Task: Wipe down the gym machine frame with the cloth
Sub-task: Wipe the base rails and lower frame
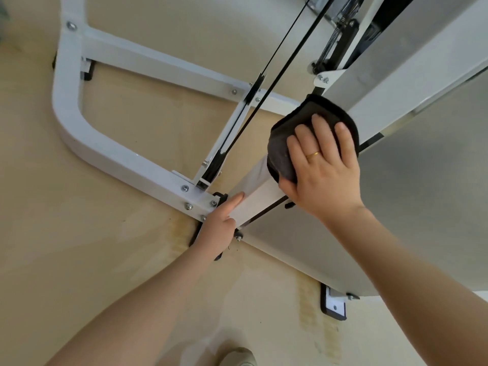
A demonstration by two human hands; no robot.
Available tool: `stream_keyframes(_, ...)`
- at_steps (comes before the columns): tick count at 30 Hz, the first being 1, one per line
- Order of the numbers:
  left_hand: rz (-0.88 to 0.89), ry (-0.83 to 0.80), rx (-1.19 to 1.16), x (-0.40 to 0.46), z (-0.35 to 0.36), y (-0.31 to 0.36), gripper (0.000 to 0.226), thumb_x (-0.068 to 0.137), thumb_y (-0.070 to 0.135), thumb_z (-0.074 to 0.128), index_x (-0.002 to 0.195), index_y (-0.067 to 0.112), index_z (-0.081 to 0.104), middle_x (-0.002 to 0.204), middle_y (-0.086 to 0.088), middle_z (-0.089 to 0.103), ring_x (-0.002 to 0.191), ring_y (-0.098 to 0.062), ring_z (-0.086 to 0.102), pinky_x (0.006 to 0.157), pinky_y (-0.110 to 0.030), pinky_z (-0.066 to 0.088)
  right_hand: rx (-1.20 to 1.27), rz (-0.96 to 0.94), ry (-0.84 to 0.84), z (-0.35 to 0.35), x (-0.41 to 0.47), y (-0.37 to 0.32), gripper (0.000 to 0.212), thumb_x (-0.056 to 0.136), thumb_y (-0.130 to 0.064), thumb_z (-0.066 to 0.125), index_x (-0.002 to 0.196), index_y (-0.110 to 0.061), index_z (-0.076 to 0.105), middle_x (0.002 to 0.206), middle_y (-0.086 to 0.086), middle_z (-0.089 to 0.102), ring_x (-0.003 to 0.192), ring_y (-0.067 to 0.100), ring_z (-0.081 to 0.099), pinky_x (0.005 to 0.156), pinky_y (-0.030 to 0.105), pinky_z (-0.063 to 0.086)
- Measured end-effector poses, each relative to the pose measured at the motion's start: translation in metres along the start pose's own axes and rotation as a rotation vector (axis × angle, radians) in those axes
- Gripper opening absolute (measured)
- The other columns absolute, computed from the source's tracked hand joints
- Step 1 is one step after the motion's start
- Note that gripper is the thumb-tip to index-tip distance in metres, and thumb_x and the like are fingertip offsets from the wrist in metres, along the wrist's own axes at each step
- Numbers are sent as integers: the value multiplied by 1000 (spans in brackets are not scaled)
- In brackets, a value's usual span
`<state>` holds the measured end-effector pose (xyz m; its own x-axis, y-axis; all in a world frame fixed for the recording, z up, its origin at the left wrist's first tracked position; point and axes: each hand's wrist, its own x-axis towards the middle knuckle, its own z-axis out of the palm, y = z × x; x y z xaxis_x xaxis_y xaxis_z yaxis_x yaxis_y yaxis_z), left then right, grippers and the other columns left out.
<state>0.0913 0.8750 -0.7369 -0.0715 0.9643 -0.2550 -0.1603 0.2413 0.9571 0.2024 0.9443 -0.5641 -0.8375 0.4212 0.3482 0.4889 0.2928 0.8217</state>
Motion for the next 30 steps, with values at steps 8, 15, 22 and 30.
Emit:
stream_keyframes(8, -35, 9, 67, -7, -10, 4, 71, 82, -12, 27, 133, 33, 46, 127, 2, 56, 84, -8, 57, 74, -20, 45, 23, -205, -309, 27, -34, -84, 56, 77, -53, 47, 117, -17, 64, 118, -2, 64, 119, 16, 53, 110, 31, 17)
stream_keyframes(15, -128, 183, 363, -41, -61, -30, 62, 84, -9, 34, 135, 24, 46, 126, 3, 54, 105, -16, 55, 80, -14, 39, -22, -348, -455, 54, -59, -151, 51, 86, -41, 43, 130, -19, 55, 125, -6, 60, 123, 12, 48, 113, 32, 10)
stream_keyframes(22, -253, 258, 452, -46, -73, -45, 56, 88, -5, 37, 137, 21, 42, 144, 1, 40, 120, -16, 49, 84, -10, 33, 199, -231, -616, 46, -47, -188, 34, 84, -33, 49, 111, -16, 58, 107, -2, 64, 114, 16, 53, 111, 37, 15)
stream_keyframes(30, -309, 185, 758, -39, -85, -10, 53, 93, 5, 38, 144, 19, 29, 151, 3, 26, 137, -13, 26, 103, -16, 19, 734, 226, -790, 54, -11, -225, 32, 90, -6, 27, 122, -2, 32, 123, 17, 49, 119, 33, 40, 110, 39, 16)
